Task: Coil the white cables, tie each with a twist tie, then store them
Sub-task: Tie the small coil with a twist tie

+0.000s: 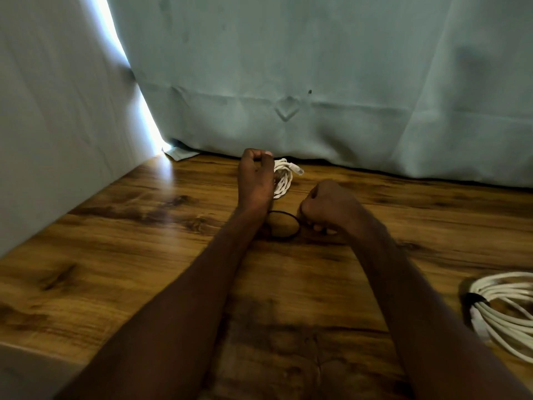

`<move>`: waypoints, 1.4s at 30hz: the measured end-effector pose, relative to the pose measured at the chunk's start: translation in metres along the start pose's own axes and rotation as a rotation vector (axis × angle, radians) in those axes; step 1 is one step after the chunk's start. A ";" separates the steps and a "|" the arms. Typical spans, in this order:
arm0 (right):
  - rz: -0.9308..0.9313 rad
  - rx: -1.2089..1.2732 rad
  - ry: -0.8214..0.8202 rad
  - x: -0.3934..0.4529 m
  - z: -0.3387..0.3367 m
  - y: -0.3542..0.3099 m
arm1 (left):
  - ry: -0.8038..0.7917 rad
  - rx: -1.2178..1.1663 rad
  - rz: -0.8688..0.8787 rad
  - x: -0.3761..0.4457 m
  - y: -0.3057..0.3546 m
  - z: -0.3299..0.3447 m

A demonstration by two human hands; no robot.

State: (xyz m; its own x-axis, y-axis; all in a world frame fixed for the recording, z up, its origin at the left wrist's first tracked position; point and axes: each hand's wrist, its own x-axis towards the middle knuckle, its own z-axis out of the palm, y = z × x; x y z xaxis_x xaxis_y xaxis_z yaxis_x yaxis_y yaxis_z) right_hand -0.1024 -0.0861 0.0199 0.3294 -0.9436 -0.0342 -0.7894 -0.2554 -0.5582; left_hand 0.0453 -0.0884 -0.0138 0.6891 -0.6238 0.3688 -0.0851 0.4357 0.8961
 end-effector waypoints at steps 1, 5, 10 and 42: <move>-0.010 0.002 0.019 0.001 0.002 0.001 | 0.006 -0.003 -0.002 0.000 0.000 0.000; -0.060 -0.080 0.045 0.002 0.007 0.002 | 0.021 -0.022 -0.014 0.002 0.001 -0.002; -0.173 -0.189 0.101 -0.003 0.020 -0.001 | 0.058 -0.014 -0.025 0.006 0.003 -0.008; 0.363 1.500 -0.105 0.013 0.014 -0.003 | -0.271 0.121 0.242 -0.031 0.012 0.017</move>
State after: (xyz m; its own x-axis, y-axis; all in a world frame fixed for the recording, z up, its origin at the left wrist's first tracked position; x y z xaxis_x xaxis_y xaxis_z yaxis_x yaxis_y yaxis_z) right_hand -0.0884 -0.0948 0.0098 0.3257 -0.8711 -0.3676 0.3737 0.4757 -0.7962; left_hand 0.0107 -0.0750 -0.0106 0.4248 -0.6680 0.6110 -0.3181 0.5217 0.7916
